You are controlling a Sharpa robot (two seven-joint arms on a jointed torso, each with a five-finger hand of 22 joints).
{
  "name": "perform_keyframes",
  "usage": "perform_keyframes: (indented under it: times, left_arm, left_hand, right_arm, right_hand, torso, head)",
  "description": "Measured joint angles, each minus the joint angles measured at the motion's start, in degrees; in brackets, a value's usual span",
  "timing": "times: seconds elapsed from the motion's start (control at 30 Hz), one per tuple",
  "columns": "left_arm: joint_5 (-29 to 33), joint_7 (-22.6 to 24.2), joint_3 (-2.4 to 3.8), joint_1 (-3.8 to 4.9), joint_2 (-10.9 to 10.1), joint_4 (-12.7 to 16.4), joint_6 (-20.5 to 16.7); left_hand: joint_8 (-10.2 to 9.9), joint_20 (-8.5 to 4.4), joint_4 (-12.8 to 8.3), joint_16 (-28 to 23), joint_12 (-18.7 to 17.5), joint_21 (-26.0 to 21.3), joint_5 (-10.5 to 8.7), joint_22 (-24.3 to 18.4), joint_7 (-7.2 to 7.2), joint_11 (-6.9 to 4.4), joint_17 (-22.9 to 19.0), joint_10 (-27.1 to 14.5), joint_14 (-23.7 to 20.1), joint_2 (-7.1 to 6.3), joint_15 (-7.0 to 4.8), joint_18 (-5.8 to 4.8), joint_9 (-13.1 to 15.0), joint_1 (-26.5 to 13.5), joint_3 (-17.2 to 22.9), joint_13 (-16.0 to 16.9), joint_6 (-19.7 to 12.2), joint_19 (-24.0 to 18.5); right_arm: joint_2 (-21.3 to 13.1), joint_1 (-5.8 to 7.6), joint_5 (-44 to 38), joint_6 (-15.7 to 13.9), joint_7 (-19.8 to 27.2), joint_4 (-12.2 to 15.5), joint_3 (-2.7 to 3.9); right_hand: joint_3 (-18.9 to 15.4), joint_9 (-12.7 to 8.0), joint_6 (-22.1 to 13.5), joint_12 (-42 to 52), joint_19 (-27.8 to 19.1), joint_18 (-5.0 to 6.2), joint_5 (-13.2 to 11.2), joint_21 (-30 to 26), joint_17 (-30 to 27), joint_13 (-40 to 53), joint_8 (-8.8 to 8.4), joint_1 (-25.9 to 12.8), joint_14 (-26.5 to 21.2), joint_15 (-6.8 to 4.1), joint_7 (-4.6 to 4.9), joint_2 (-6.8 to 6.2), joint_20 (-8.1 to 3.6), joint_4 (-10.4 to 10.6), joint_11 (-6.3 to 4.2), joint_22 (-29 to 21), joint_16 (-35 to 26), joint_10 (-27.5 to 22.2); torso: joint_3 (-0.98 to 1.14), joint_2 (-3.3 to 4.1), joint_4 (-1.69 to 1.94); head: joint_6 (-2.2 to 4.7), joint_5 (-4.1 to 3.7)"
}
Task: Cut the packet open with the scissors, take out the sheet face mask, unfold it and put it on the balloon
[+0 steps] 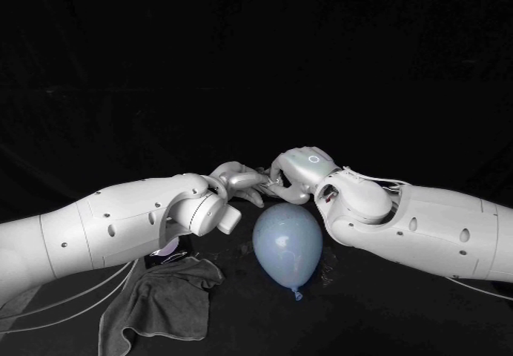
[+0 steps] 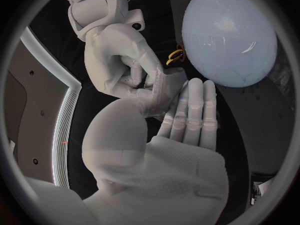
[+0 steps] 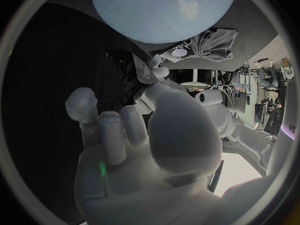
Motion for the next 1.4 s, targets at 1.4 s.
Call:
perform_keyframes:
  times: [1.4]
  left_arm:
    - [1.3,2.1,0.0,-0.03,-0.6,0.8,1.0]
  left_hand:
    - [-0.4,0.0,0.2,0.5,-0.5,0.0,-0.04,0.0,0.0,0.01,0.0,0.0,0.1,0.2,0.34,0.0,-0.4,0.2,-0.2,-0.1,0.0,0.0]
  right_arm:
    - [-1.4,-0.22,2.1,-3.4,4.2,0.5,-0.02]
  right_hand:
    - [7.9,1.5,4.9,5.0,5.3,-0.08,-0.4,8.8,0.0,0.0,4.33,5.2,-0.1,-3.0,-3.19,4.71,-1.82,-4.9,-2.67,0.0,1.1,1.4]
  torso:
    - [0.0,0.0,0.02]
  head:
    - [-0.13,-0.11]
